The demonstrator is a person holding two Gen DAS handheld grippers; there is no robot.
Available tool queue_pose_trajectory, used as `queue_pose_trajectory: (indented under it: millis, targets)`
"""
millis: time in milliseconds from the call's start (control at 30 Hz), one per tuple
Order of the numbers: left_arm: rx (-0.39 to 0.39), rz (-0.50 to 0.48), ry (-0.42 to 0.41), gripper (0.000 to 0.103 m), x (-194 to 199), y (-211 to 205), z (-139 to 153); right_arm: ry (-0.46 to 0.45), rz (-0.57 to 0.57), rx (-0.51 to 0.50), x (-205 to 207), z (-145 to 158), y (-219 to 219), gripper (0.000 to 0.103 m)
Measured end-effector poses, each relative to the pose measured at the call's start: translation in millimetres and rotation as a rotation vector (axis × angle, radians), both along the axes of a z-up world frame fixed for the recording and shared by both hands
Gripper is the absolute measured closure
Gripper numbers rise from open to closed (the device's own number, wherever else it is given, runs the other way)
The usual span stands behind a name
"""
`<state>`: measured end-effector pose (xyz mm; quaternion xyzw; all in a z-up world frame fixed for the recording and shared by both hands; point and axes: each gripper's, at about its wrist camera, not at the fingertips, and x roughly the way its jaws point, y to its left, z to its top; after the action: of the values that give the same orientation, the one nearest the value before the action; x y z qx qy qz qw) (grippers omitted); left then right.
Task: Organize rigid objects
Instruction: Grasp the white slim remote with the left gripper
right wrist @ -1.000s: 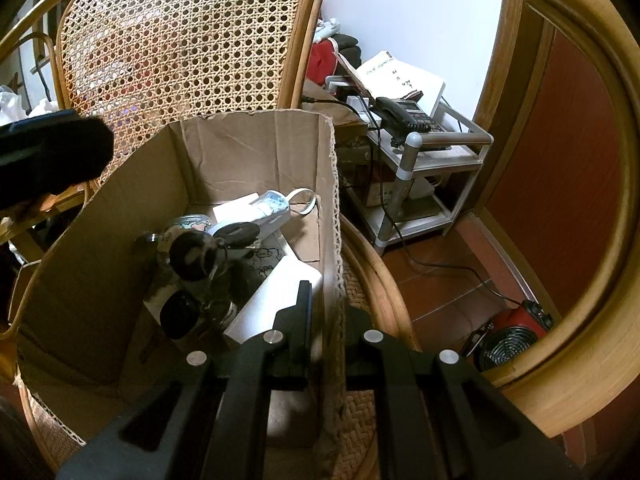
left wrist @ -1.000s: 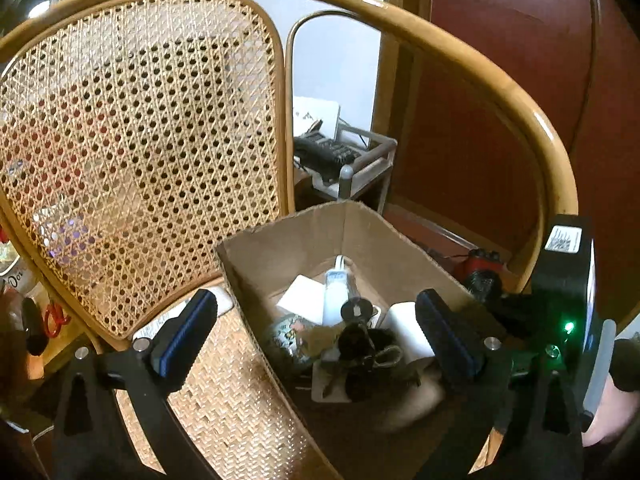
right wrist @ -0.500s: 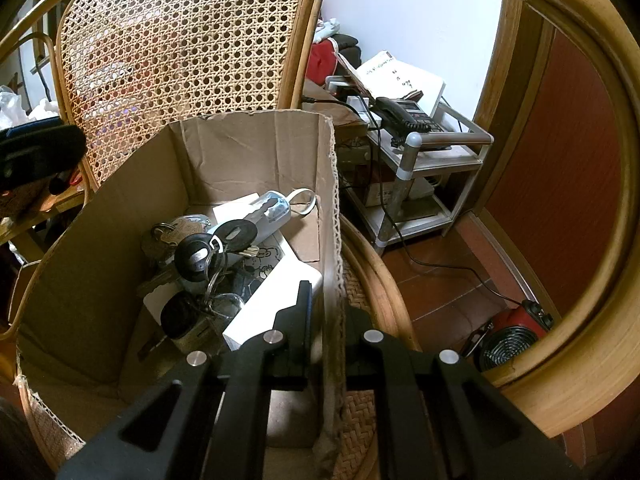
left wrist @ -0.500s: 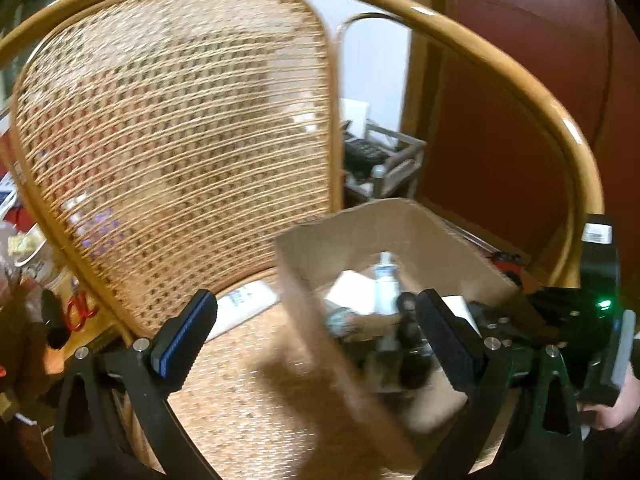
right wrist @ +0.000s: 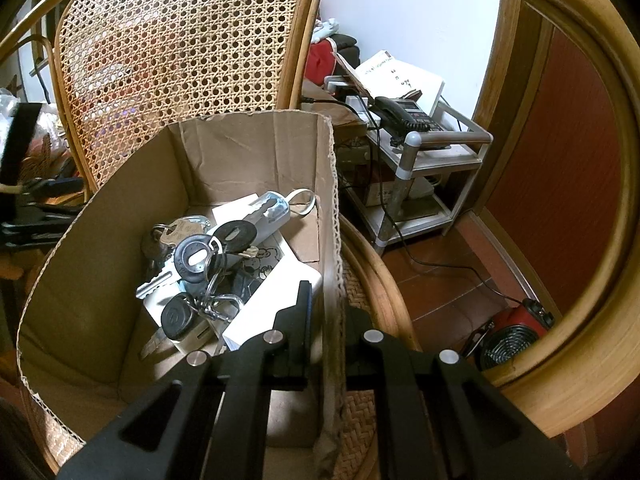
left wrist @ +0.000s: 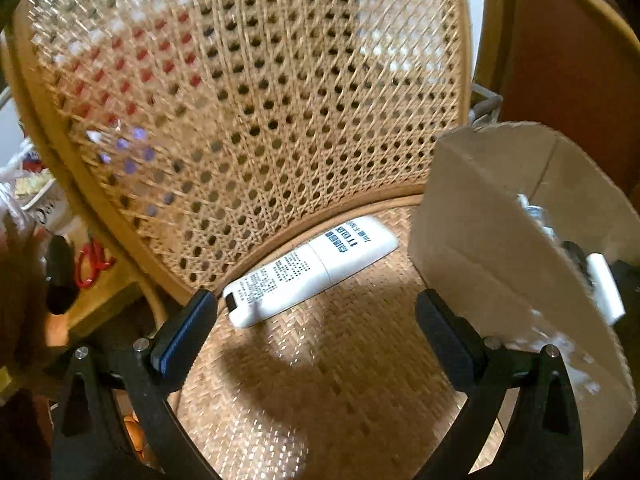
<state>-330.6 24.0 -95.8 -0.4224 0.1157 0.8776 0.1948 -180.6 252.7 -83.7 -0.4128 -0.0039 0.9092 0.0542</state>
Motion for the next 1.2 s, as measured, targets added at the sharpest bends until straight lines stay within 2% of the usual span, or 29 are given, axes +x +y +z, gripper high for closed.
queue_pose_trajectory:
  millis: [167,367,600,700,867,1033,1133,1200]
  targets:
    - [0.017,0.006,-0.041,0.005,-24,10,-14,-0.001,0.001,-0.001,0,0,-1,0.091]
    - [-0.001,-0.003,-0.038,0.005,-48,21,-21,0.0,0.002,-0.002,0,0,-1,0.091]
    - [0.042,-0.011,-0.141,0.004,-69,22,-42,0.0,0.005,-0.007,1,0,0,0.091]
    - [0.004,-0.032,-0.141,0.003,-67,25,-47,-0.002,0.001,-0.007,1,-1,-2,0.09]
    - [-0.005,-0.045,-0.162,0.003,-62,26,-47,-0.006,0.003,-0.005,-1,-2,-5,0.09]
    - [-0.024,-0.1,-0.189,0.003,-38,29,-41,-0.005,0.003,-0.006,0,-2,-4,0.09]
    - [-0.001,-0.108,-0.251,0.003,-22,26,-40,-0.005,0.002,-0.004,0,-2,-5,0.09]
    - [-0.016,-0.118,-0.242,0.004,-8,27,-37,-0.005,0.002,-0.007,0,-2,-3,0.09]
